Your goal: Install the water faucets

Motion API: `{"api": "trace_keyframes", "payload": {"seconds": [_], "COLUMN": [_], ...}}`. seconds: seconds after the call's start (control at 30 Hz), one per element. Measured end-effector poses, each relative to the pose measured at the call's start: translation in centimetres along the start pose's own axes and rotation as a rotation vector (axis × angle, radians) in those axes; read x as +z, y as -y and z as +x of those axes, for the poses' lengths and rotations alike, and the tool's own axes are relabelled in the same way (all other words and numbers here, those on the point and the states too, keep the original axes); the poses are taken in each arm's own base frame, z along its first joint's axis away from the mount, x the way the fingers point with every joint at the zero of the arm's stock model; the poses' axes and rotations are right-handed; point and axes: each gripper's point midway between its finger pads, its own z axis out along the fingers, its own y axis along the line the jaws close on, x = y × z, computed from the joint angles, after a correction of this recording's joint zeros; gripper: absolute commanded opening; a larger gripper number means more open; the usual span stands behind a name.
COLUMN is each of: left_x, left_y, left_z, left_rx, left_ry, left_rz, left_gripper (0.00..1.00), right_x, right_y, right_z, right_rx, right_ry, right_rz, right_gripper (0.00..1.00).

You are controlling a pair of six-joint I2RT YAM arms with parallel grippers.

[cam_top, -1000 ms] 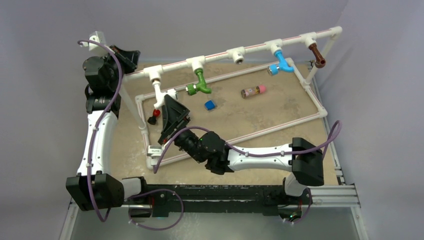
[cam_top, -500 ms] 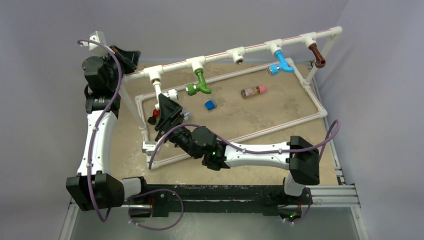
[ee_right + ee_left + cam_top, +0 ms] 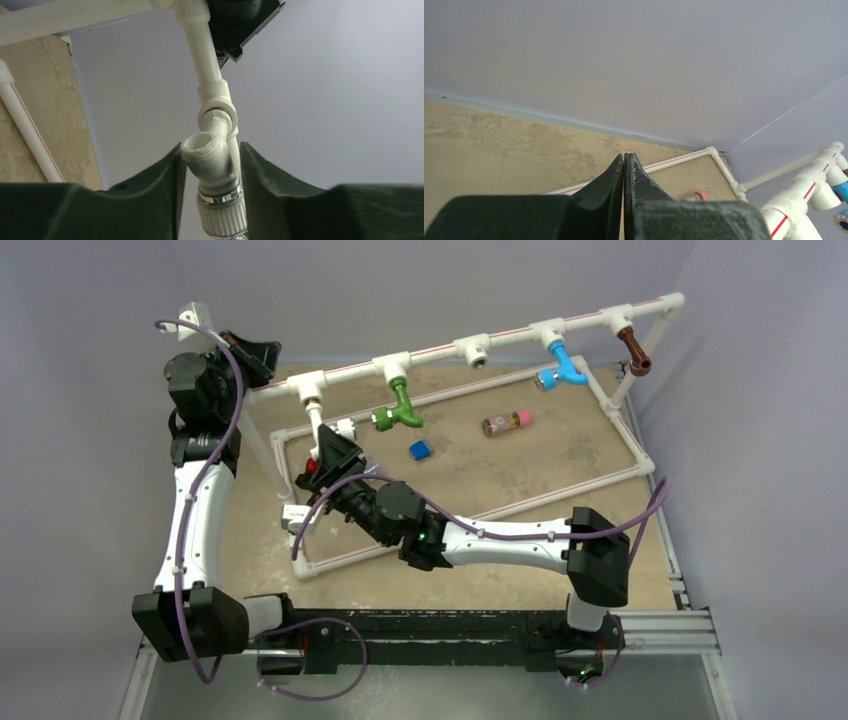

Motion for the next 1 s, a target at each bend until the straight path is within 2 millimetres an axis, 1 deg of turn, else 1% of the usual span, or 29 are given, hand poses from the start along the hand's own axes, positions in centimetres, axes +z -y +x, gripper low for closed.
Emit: {"api": "trace_keyframes", "payload": {"seconds": [0.07,0.13,0.23,0.27,0.47,0.7,1.0], "left_x": [0.0,0.01,0.01,0.01,0.03,0.03,0.0], "left_y": [0.0,-0.01,0.01,0.02,0.02,0.02,0.11], "left_z": [0.0,0.0,0.01,0.0,-0.01,0.01,0.06], "left_rx": [0.0,0.0,0.0,0.0,0.001,0.0,0.0], "left_ry": [0.0,0.0,0.0,0.0,0.0,-0.001,-0.004], "left_rz": [0.0,0.0,0.001,0.001,0.003,0.003,0.007], "left_gripper": [0.0,0.0,0.0,0.0,0.0,0.0,0.0], "right_x": [0.1,0.21,0.2,0.2,0.28,0.24,0.1], "right_y": [-0.35,-0.48,-0.28,-0.14,0.03,-0.14,-0.24], "right_z": [0.12,0.24,0.29,0.31,0.45,0.34,0.24], "right_rx": [0.009,0.016,0.037,0.043,0.114,0.254,0.518], "right_ry": [-0.004,-0.006,-0.008,-0.009,-0.023,-0.03,-0.026], "right_rz": [-0.005,0.0,0.012,0.018,0.067,0.159,0.285], "right_gripper": [0.33,0.23,0.05,0.0,0.0,0.0,0.0]}}
